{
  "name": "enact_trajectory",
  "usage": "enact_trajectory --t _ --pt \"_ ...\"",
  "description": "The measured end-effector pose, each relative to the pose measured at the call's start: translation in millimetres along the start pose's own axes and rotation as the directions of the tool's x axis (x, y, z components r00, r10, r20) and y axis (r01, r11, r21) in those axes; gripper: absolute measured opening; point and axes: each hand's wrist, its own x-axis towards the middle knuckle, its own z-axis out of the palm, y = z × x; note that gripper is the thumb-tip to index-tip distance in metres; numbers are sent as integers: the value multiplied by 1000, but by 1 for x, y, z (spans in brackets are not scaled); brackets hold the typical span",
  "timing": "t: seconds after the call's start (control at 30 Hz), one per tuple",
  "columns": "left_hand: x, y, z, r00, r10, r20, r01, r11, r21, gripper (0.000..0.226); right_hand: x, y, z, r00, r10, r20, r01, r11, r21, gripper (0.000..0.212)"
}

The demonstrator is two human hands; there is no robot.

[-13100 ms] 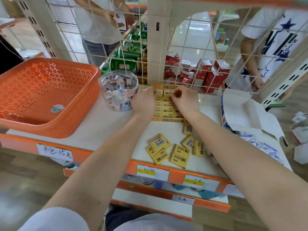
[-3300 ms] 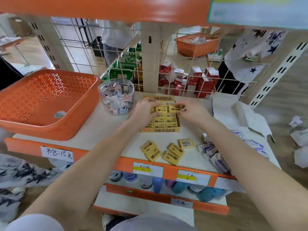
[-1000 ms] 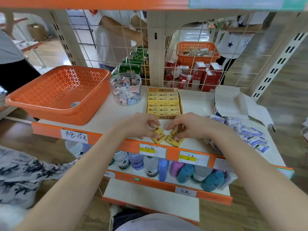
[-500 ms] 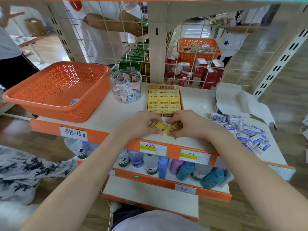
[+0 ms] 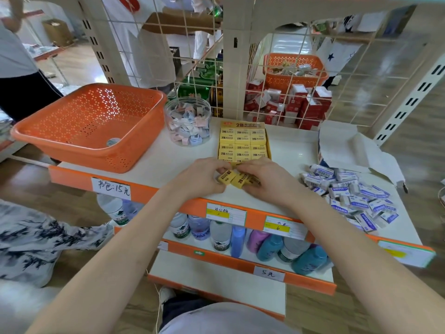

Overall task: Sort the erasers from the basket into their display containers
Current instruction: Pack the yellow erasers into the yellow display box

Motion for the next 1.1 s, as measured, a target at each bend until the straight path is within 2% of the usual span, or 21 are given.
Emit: enact_trajectory --t 0.13,0.27,0.37,0.47,0.6,0.93,1.1 --pt "-1 -7 -4 999 -6 34 6 1000 19 50 2 2 3 1000 4 1 -4 1000 -8 53" --pt "-3 -17 -4 999 -42 14 41 999 36 49 2 2 4 999 37 -16 -37 999 1 46" --pt "-7 -19 -5 999 -38 28 38 999 0 62 1 1 6 998 54 -25 -54 998 24 44" --pt "-10 -18 -5 997 24 72 -25 1000 2 73 0 3 6 999 45 -27 -43 998 52 42" --pt "-10 -21 -6 993 56 104 -58 998 18 59 0 5 5 999 39 -22 -37 994 100 39" --pt "-11 -32 -3 998 62 31 -63 998 12 46 2 -1 0 991 96 -89 -76 975 207 31" --pt "-6 -25 -5 995 57 -83 -53 997 48 34 7 0 -10 979 121 -165 -72 960 271 32"
